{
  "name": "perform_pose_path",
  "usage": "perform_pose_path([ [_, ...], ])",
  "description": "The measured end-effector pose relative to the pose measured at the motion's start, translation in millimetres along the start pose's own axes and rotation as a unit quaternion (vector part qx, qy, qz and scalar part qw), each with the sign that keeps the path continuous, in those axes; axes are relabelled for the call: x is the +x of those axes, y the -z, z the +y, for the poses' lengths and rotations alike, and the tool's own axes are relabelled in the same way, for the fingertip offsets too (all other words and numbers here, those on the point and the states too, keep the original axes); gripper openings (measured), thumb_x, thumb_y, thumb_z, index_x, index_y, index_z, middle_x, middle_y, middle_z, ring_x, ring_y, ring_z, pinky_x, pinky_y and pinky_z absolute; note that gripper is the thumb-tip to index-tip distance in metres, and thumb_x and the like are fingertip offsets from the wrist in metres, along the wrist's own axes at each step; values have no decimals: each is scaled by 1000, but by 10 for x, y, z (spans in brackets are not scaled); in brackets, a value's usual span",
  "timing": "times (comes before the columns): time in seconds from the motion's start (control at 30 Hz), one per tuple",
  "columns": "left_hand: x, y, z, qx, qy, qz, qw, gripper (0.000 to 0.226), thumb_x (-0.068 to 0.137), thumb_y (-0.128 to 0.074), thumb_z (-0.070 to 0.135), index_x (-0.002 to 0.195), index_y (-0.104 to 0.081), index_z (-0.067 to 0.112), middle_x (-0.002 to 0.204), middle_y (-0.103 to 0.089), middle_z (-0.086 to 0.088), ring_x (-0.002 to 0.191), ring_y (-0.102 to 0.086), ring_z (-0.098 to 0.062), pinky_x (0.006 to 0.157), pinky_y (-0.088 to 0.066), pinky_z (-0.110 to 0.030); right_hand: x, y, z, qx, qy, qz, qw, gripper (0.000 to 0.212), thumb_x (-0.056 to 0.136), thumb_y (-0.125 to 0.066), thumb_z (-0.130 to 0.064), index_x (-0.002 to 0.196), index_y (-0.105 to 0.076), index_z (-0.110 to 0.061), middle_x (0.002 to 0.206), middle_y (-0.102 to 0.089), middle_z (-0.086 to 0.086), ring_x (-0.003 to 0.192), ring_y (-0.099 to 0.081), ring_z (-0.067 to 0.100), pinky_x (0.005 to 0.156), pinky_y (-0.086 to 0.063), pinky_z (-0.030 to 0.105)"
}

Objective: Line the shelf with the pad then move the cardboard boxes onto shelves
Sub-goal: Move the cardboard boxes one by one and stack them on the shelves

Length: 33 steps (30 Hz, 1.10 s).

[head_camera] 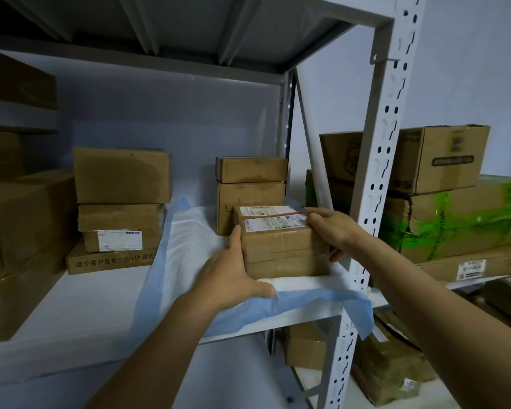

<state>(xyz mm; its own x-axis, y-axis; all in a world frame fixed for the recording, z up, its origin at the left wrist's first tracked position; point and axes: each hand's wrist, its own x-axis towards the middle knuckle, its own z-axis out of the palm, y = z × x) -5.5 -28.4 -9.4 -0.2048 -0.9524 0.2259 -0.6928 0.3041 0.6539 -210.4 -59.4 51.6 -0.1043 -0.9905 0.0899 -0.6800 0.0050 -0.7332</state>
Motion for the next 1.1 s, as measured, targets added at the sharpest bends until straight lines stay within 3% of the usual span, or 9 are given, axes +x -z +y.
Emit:
perform_pose_path([
  [0.13, 23, -31, -103, -11, -9, 18, 1000, 138, 46, -87, 46, 145, 10, 49, 149, -37, 11, 130, -44, -20, 105, -42, -43, 29, 7, 51, -1, 15, -7, 1000, 39, 99, -31, -41, 134, -48, -37, 113, -47, 3, 96, -50, 27, 55, -55, 33],
  [0.3, 43, -4, -144, -3, -19, 7, 1000, 139, 48, -86, 44, 143, 15, 51, 150, -35, 7, 130, -43, -20, 106, -41, -41, 58, -82, 72, -20, 56, -2, 998, 39, 100, -31, -35, 133, -51, -30, 116, -51, 3, 104, -49, 27, 80, -57, 48],
  [0.4, 51, 0, -167, -3, -23, 10, 1000, 134, 51, -87, 43, 142, 11, 53, 149, -36, 7, 130, -43, -20, 107, -40, -41, 51, -125, 116, -49, 80, 15, 996, 38, 101, -30, -32, 131, -53, -33, 116, -54, 1, 101, -52, 23, 85, -55, 46],
  [0.5, 41, -14, -191, -1, -31, 8, 999, 128, 54, -87, 41, 142, 6, 54, 149, -36, 10, 130, -43, -18, 107, -41, -41, 51, -121, 117, -96, 80, 17, 992, 38, 99, -35, -43, 131, -52, -34, 124, -58, 1, 101, -52, 18, 93, -50, 39],
  [0.57, 31, -30, -194, 4, -38, 13, 999, 126, 55, -86, 41, 141, 5, 54, 148, -37, 11, 129, -44, -18, 106, -43, -41, 43, -145, 121, -125, 79, 15, 989, 42, 94, -37, -55, 131, -50, -37, 129, -56, -2, 108, -54, 19, 97, -48, 43],
  [0.77, 2, -23, -171, 18, -47, 14, 999, 125, 57, -86, 39, 142, 4, 52, 150, -35, 12, 133, -41, -18, 108, -41, -43, -30, -219, 186, -46, 80, 20, 996, 41, 93, -40, -54, 129, -50, -36, 112, -55, -6, 100, -54, 17, 94, -51, 45],
  [0.93, -27, 59, -133, -11, -44, -11, 999, 126, 61, -87, 30, 147, 4, 45, 152, -32, 11, 135, -39, -14, 110, -38, -35, -25, -169, 6, -136, 93, 81, 983, 37, 90, -53, -46, 121, -63, -29, 117, -59, 0, 97, -56, 17, 87, -53, 37],
  [1.03, -91, 200, -107, -92, -42, -20, 995, 119, 68, -84, 23, 149, 0, 42, 142, -43, 12, 115, -49, 0, 95, -46, -17, -39, -229, -236, -124, 171, 169, 963, 29, 87, -59, -44, 111, -67, -28, 112, -54, 0, 99, -56, 18, 87, -53, 40],
  [1.1, -144, 344, -94, -134, -26, 40, 990, 101, 74, -79, 28, 149, -12, 39, 126, -50, 14, 98, -54, 2, 80, -50, -13, -40, -275, -444, -47, 226, 167, 958, 17, 90, -58, -38, 87, -66, -22, 94, -60, -4, 88, -60, 15, 81, -54, 38],
])
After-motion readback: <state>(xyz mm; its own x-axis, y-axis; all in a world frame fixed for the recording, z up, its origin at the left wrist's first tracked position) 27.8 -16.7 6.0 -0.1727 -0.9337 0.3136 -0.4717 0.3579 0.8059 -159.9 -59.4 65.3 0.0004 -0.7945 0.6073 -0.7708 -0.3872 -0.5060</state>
